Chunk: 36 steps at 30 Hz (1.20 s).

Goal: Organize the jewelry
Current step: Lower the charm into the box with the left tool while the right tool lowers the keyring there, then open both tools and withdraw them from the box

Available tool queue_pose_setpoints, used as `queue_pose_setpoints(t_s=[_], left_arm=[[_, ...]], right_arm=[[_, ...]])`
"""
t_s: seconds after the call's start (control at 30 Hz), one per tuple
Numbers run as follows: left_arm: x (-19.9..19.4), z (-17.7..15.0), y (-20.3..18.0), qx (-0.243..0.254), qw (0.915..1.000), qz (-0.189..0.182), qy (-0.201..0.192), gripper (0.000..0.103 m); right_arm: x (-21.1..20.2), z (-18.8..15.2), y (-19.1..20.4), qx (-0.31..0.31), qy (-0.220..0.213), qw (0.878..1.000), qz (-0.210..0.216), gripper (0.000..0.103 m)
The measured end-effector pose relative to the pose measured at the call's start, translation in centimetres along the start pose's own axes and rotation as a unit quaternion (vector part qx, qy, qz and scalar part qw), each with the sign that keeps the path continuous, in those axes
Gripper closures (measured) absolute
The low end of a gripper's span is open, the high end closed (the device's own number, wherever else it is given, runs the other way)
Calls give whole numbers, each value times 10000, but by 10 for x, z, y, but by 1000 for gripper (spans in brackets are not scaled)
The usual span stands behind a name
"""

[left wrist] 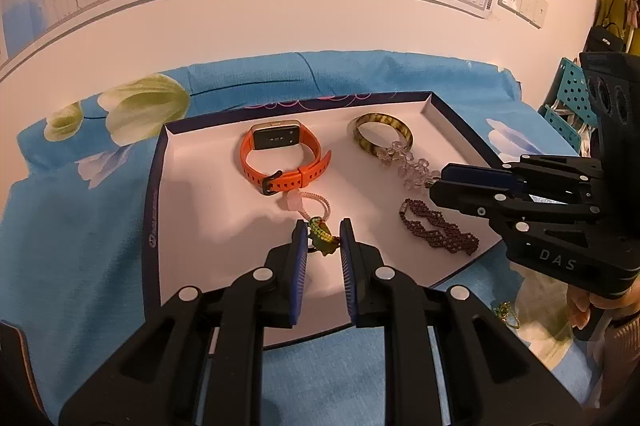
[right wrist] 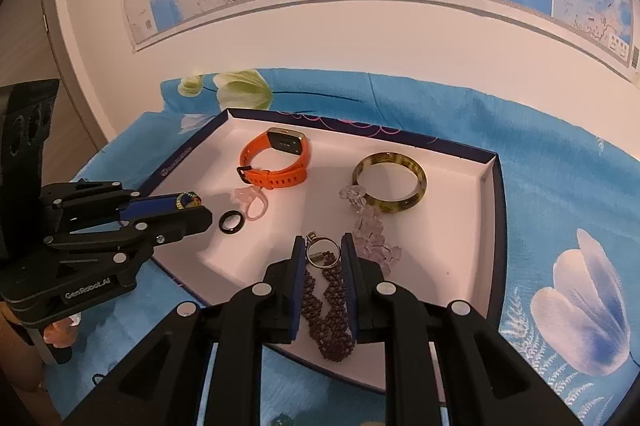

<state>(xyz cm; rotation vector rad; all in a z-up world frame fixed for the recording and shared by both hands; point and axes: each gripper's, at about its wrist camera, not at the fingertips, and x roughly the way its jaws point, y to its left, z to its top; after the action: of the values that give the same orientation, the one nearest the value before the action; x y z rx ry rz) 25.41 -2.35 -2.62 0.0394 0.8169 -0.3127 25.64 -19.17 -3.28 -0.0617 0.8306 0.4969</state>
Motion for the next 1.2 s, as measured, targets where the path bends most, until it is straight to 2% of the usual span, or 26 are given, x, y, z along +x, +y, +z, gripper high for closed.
queue_pose_setpoints(t_s=[0.57, 0.87, 0.93, 1.07, 1.2], left_arm=[[14, -3, 0, -42, 9998, 23, 173, 86], [15, -3, 3, -115, 9997, 16, 191, 86], [11, -4, 3, -122, 9998, 20, 140, 80], [1, -4, 6, -151, 9999, 55, 24, 77], [-20, -6, 6, -130, 9996, 132, -194, 67]], right_arm=[[21, 1, 1, 28, 227, 9997, -124, 86], [24, -1, 1, 35, 185, 9996, -187, 84], [19, -1, 0, 71, 129, 9997, -174, 81], [6, -1, -3, 163, -36, 9997, -174, 72], [-11, -4, -5, 252, -200, 9994, -117, 66]])
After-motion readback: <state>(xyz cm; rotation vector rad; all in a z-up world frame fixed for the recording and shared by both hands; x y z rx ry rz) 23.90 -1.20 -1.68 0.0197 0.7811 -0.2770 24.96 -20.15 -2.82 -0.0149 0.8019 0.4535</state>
